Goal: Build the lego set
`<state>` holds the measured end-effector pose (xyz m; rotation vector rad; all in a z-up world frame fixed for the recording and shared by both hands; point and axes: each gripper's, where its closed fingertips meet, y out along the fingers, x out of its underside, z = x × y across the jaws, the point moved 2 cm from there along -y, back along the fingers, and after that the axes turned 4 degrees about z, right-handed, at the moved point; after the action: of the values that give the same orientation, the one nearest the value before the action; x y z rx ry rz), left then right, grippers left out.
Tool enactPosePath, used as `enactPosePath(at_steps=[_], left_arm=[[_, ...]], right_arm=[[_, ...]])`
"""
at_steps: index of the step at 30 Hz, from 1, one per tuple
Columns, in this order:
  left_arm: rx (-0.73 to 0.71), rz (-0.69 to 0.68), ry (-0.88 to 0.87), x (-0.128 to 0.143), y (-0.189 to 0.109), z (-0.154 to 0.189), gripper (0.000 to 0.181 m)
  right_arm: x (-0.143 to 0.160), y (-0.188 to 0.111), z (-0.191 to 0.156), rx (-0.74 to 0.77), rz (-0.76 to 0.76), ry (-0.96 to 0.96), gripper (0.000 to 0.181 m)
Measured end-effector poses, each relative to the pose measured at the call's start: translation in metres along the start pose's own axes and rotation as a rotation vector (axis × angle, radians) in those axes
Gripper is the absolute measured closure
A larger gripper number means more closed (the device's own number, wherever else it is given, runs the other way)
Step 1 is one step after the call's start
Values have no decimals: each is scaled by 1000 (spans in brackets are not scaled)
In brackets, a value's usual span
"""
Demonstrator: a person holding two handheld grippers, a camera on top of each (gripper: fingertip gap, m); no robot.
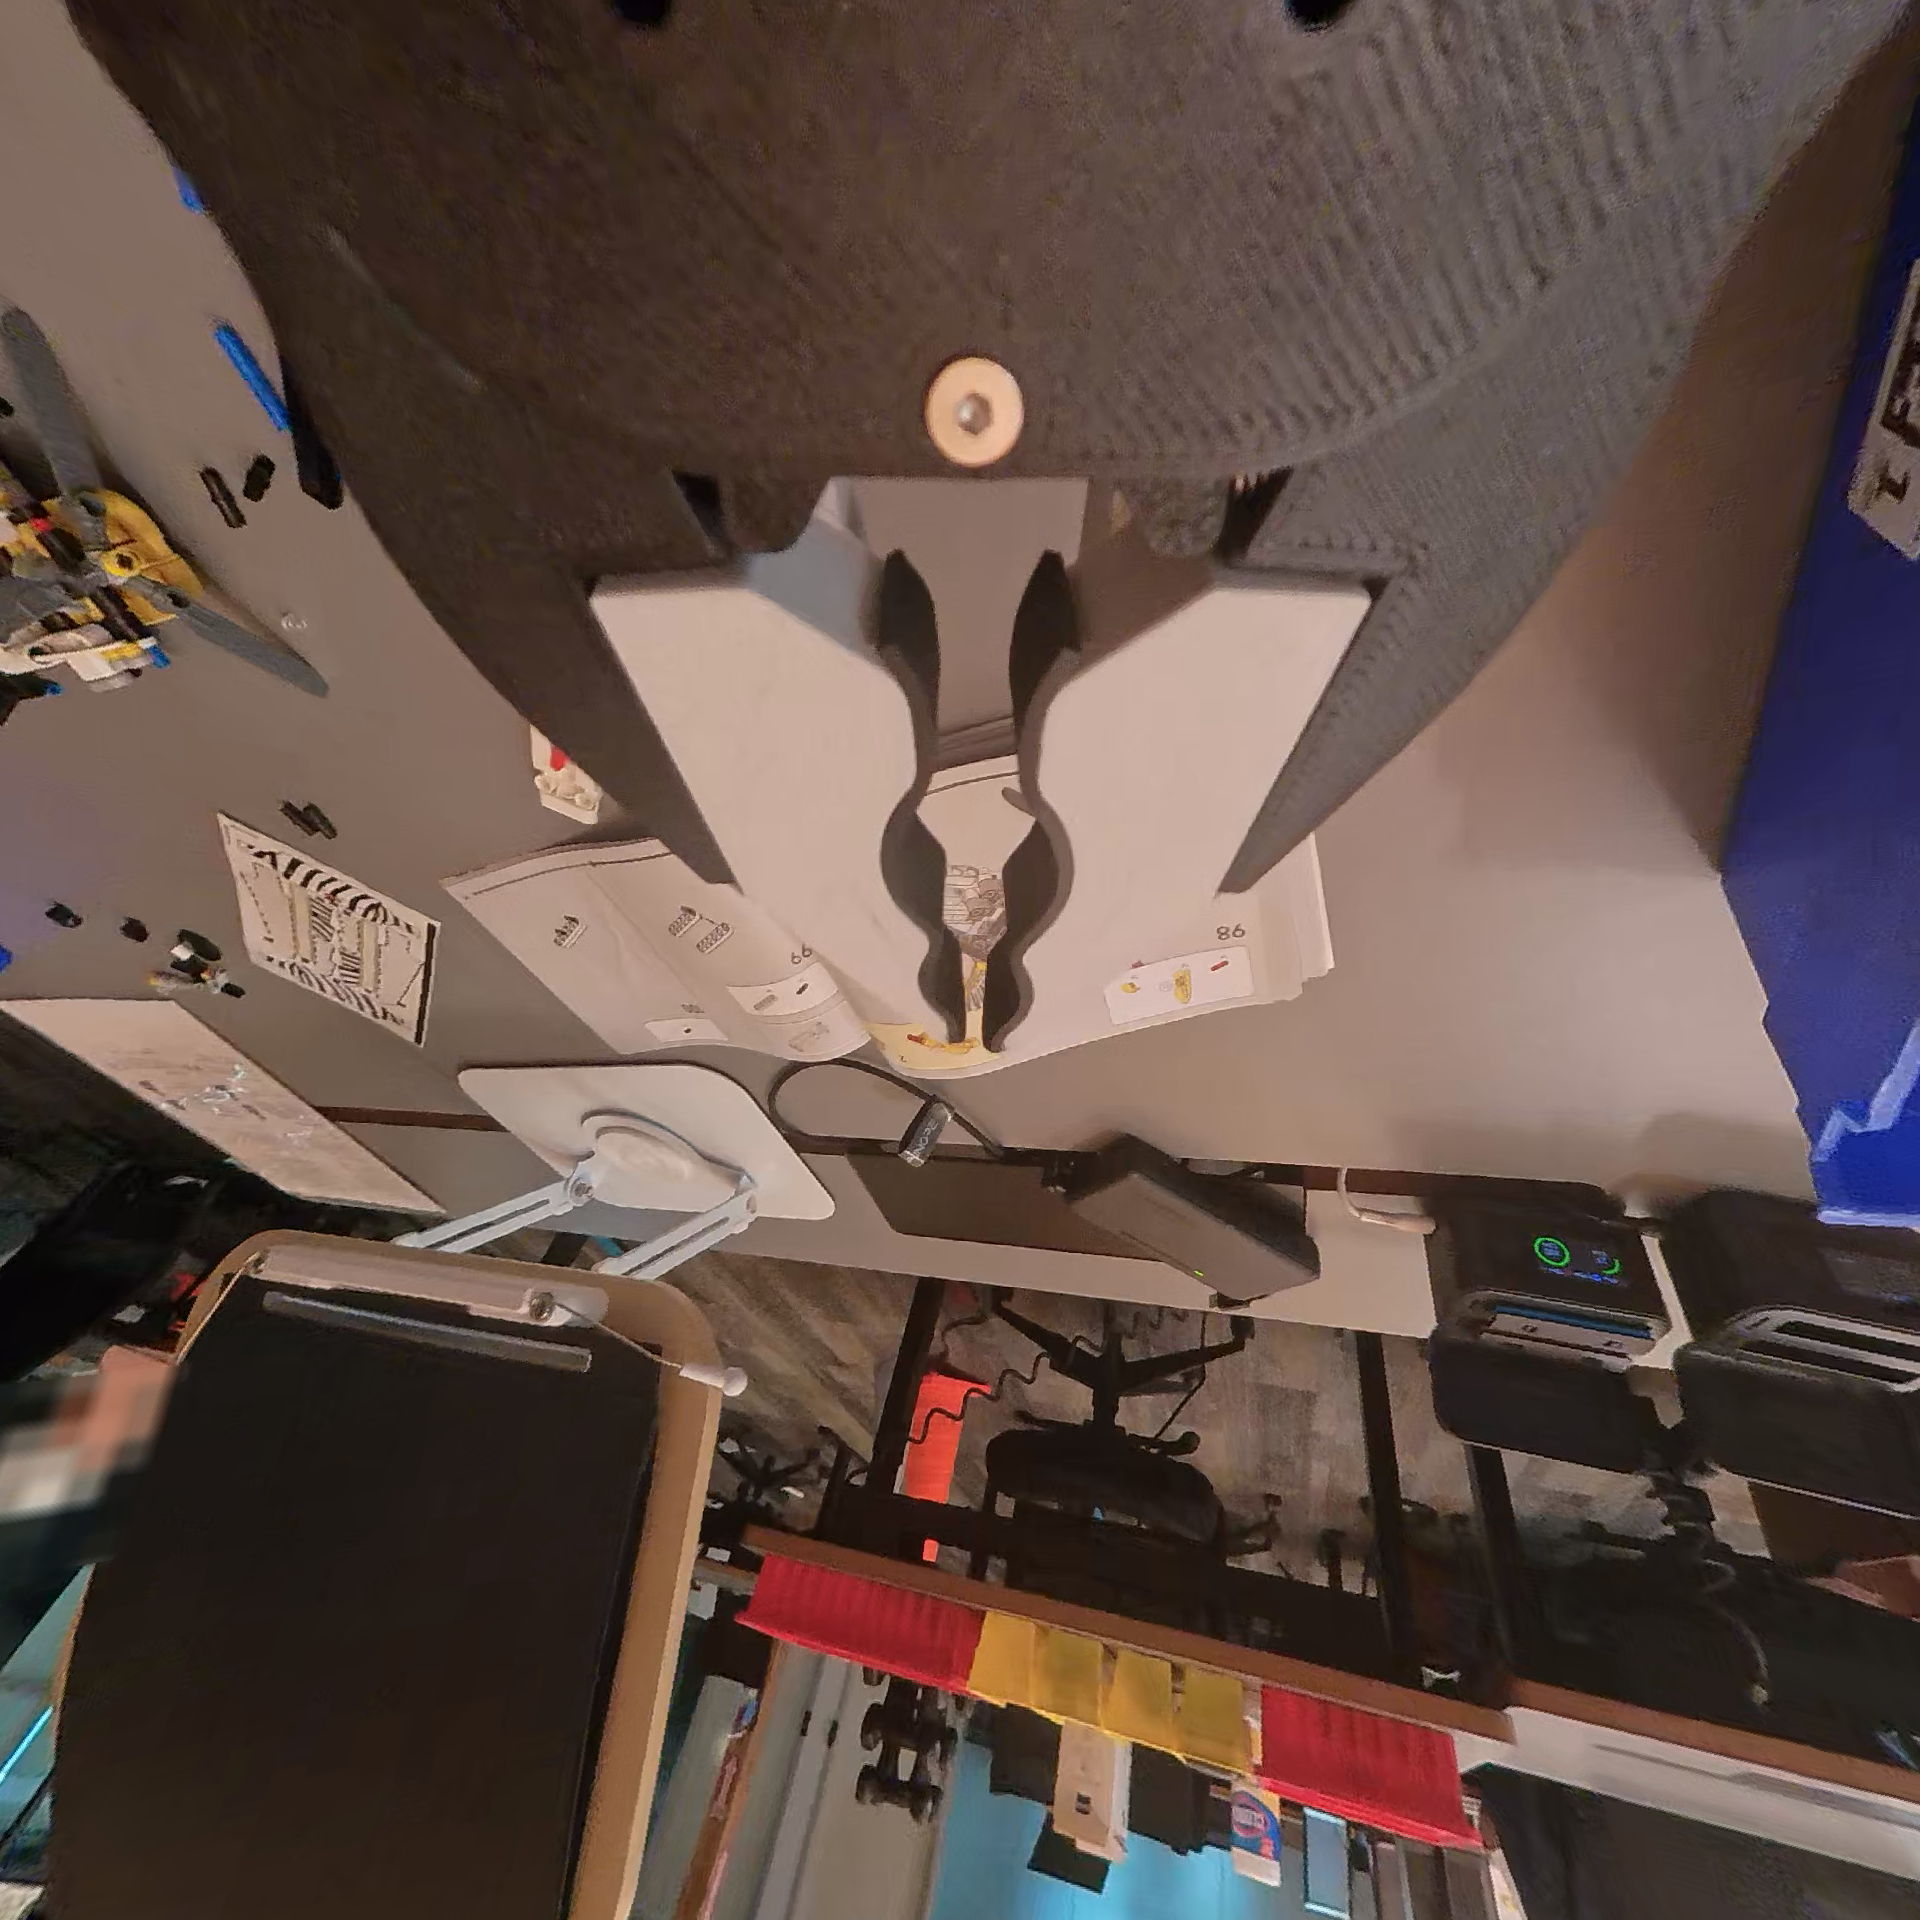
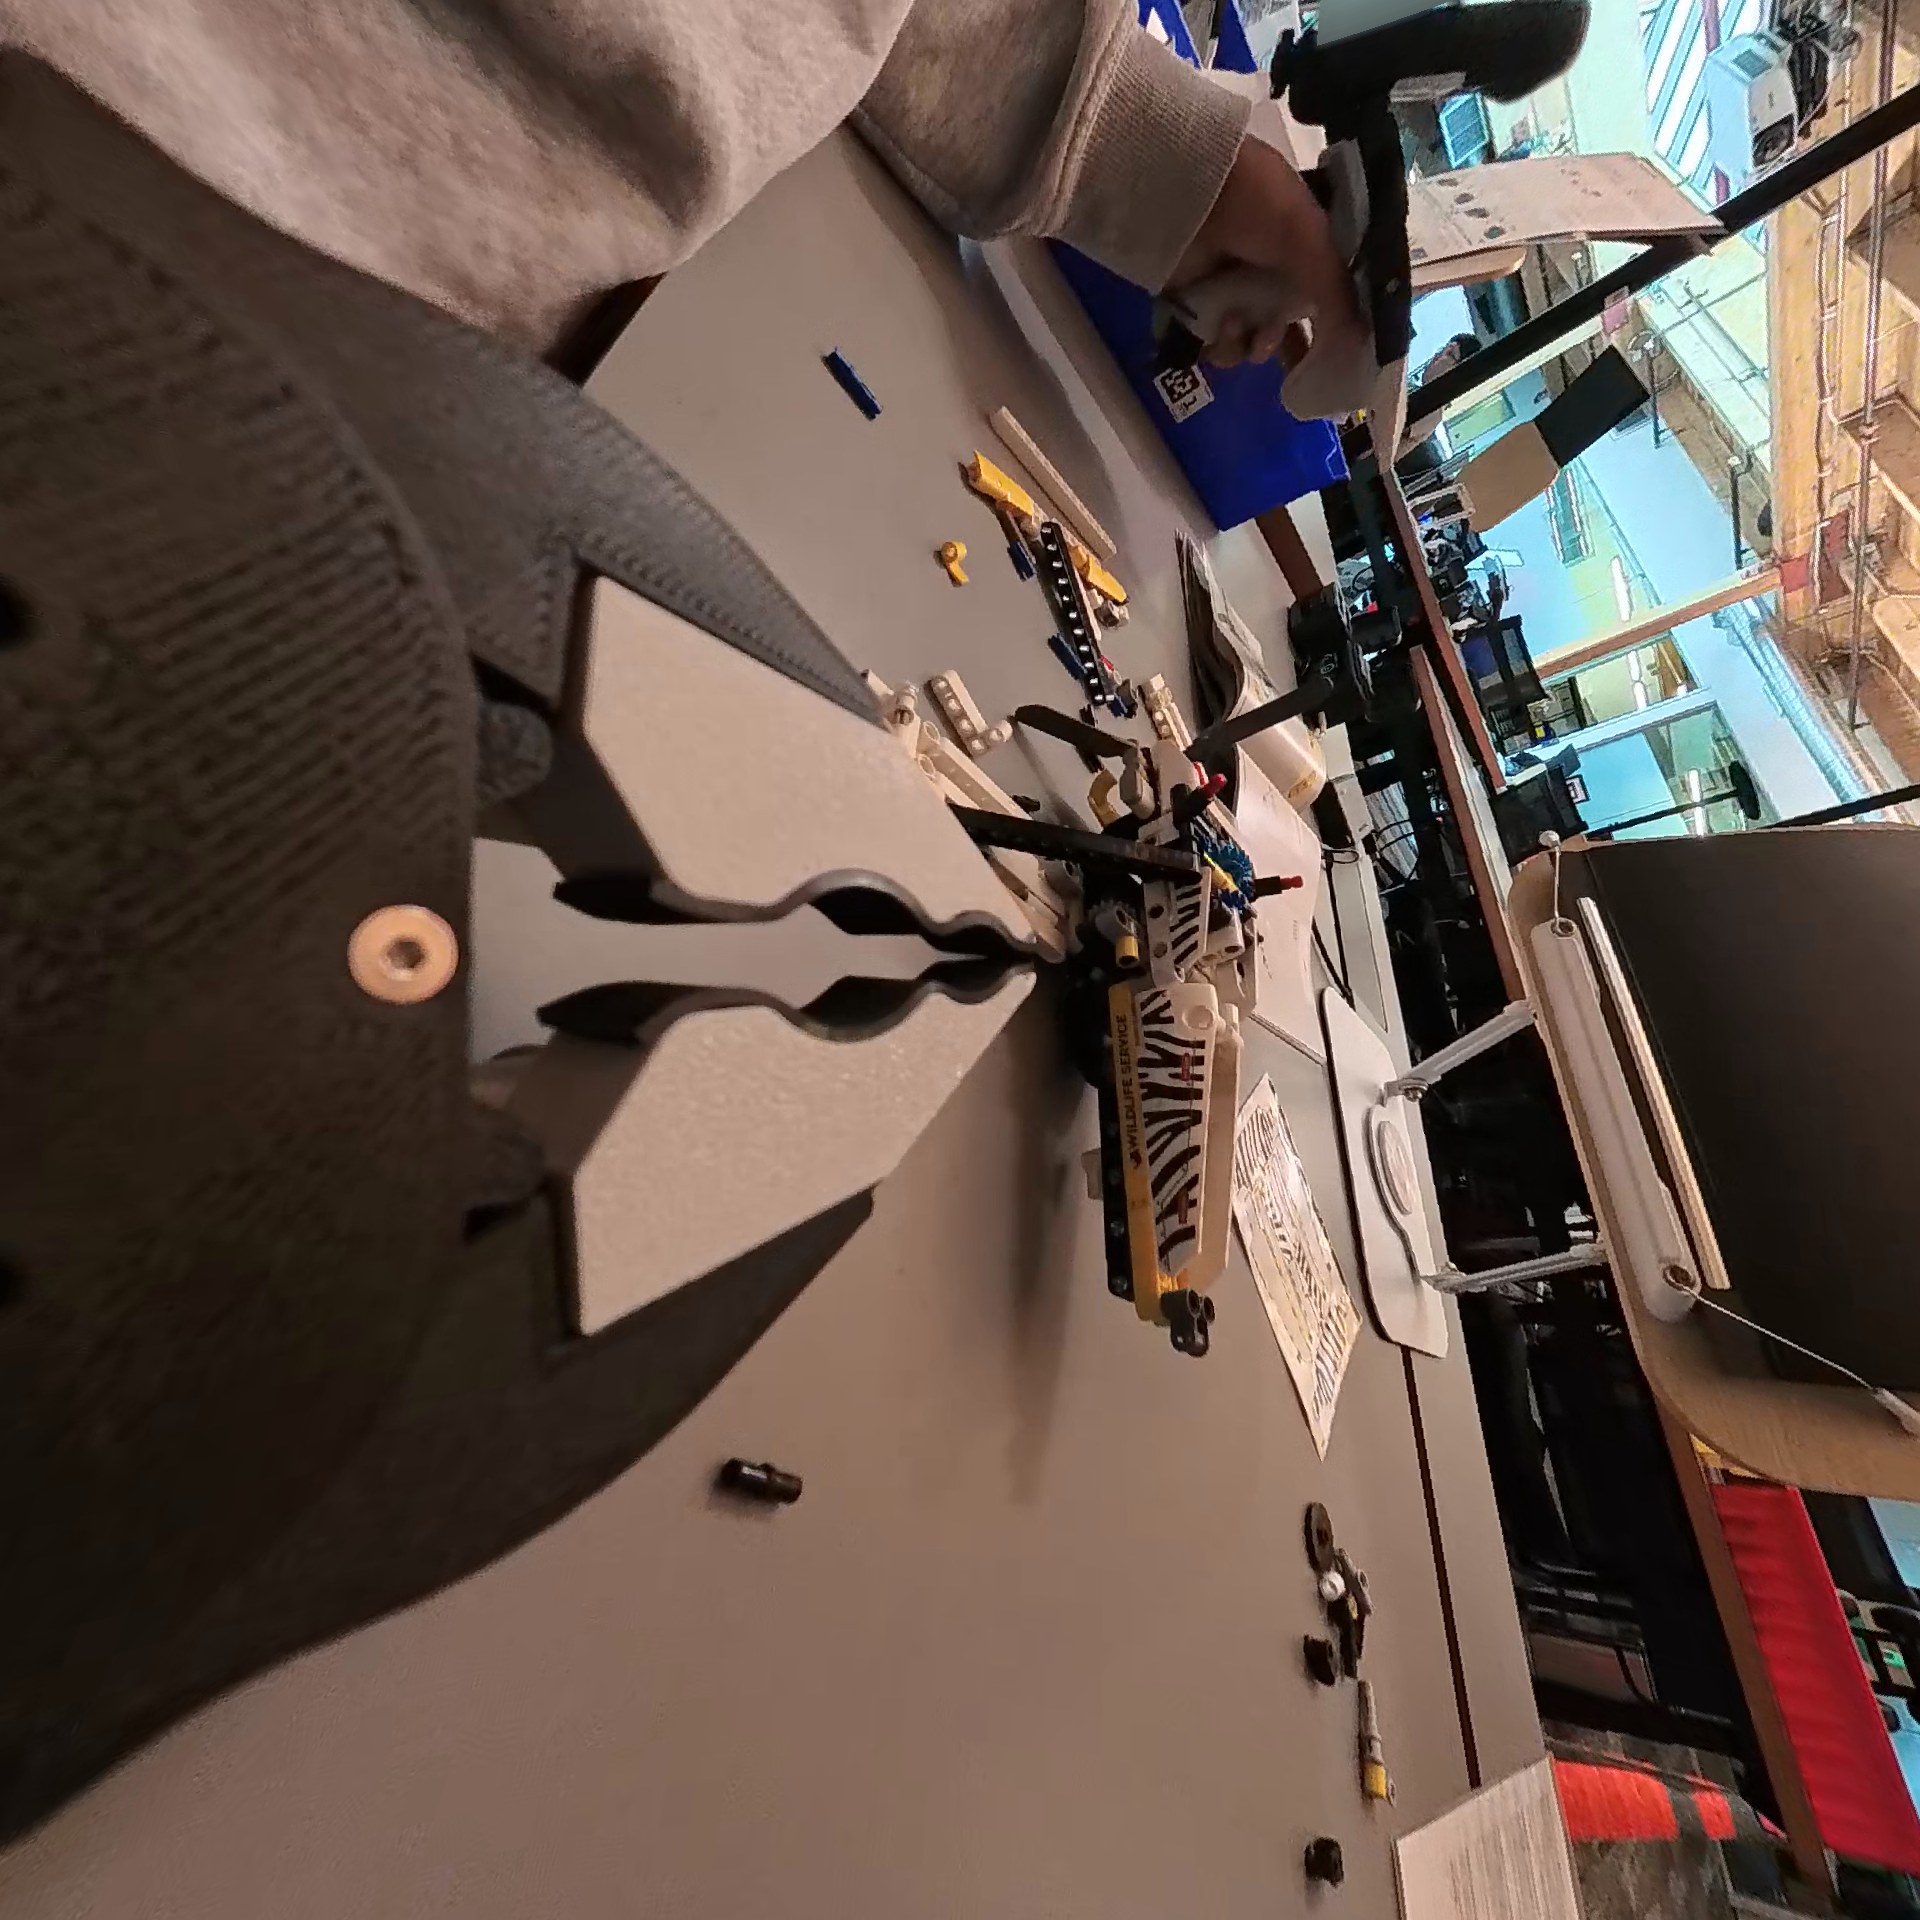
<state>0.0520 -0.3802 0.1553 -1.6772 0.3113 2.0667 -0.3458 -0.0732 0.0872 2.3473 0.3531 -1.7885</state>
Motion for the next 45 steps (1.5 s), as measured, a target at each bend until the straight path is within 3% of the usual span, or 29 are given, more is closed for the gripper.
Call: enactPosePath(at_steps=[18, 45], left_arm=[[108, -26, -46, 6, 3, 17, 164], [154, -28, -95, 10, 5, 25, 163]], right_arm=[[-1, 0, 0, -5, 3, -1, 181], [-1, -1, -3, -20, 18, -26, 181]])
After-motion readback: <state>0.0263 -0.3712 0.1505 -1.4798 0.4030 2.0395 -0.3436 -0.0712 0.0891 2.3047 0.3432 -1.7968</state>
